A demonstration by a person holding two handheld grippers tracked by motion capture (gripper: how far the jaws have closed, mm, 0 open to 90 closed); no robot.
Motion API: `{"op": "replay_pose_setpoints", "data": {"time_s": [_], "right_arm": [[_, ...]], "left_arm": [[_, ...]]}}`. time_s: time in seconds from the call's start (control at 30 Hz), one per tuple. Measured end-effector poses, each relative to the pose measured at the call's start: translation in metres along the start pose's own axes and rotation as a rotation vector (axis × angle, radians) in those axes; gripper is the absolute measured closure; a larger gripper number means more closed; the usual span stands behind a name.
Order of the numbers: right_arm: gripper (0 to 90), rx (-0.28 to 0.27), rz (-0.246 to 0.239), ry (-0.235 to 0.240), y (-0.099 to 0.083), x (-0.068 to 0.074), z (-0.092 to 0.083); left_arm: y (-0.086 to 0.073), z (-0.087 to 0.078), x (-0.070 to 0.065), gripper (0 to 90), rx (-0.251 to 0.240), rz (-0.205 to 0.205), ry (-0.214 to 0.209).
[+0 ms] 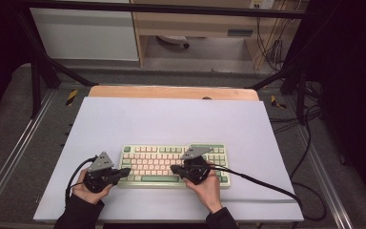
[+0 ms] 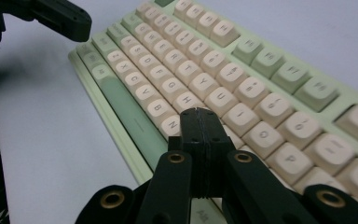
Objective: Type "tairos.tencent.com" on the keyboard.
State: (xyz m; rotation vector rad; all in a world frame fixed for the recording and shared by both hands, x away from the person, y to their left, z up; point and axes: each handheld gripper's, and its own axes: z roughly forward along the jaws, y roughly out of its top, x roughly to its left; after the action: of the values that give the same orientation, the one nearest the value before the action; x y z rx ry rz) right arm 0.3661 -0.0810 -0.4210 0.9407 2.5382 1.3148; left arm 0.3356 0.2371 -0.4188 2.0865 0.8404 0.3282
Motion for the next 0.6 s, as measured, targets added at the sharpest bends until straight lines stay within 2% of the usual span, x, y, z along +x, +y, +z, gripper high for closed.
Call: {"op": "replay_pose_setpoints", "data": {"time_s": [0.07, 0.17, 0.3, 0.37, 0.43, 0.6], "right_arm": [[90.0, -0.011, -0.008, -0.016, 0.003, -0.002, -0.008], [89.6, -0.035, 0.007, -0.022, 0.003, -0.01, -0.023], [86.8, -0.053, 0.029, -0.049, -0.005, -0.023, -0.044], [82.6, -0.056, 0.044, -0.057, -0.01, -0.029, -0.053], [76.6, -0.052, 0.047, -0.068, -0.015, -0.034, -0.06], [56.8, -0.048, 0.064, -0.1, -0.028, -0.046, -0.076]], "left_arm": [[0.001, -0.001, 0.0, 89.8, -0.004, 0.0, -0.001], [0.001, -0.003, 0.0, 89.8, -0.006, 0.001, -0.001], [0.002, -0.001, 0.001, 89.8, -0.001, 0.001, -0.006], [0.002, -0.001, 0.001, 89.6, 0.006, 0.002, -0.011], [0.003, 0.0, 0.001, 85.1, 0.01, 0.008, -0.008], [0.002, -0.002, 0.005, 65.3, 0.02, 0.016, -0.004]]}}
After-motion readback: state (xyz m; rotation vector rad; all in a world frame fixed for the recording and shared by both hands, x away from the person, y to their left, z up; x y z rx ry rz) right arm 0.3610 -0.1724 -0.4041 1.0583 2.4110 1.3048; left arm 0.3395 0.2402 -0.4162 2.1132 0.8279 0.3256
